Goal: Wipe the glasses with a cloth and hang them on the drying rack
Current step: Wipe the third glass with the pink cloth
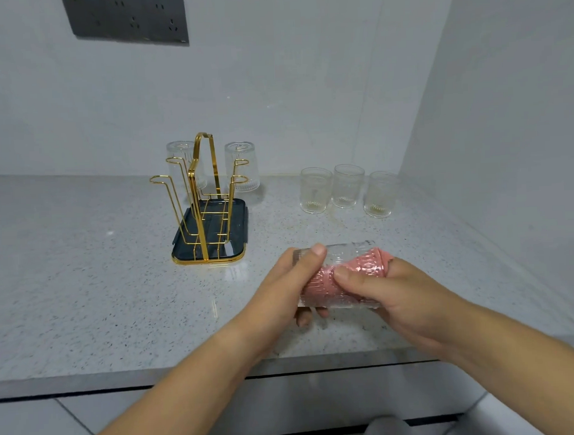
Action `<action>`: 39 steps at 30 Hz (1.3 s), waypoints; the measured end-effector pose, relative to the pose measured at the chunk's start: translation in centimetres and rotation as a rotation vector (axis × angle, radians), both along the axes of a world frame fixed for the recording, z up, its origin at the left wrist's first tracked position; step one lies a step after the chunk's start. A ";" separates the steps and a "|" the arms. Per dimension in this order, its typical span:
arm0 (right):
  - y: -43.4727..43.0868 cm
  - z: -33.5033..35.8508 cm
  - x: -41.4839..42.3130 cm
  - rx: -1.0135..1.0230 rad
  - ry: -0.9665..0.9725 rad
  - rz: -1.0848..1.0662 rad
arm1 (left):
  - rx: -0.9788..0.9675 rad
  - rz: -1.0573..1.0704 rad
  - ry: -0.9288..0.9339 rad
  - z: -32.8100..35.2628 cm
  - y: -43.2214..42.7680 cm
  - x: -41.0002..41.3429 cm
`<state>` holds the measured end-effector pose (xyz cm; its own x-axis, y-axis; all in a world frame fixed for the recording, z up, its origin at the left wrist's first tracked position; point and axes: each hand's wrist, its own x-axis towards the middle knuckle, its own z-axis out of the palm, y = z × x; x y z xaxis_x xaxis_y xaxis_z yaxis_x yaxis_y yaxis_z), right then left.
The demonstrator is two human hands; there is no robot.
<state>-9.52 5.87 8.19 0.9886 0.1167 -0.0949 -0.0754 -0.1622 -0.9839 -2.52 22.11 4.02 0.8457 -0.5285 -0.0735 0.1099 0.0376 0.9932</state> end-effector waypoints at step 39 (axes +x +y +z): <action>-0.5 -1.3 -1.3 -0.052 -0.408 -0.102 | -0.261 0.135 0.235 -0.2 0.8 0.4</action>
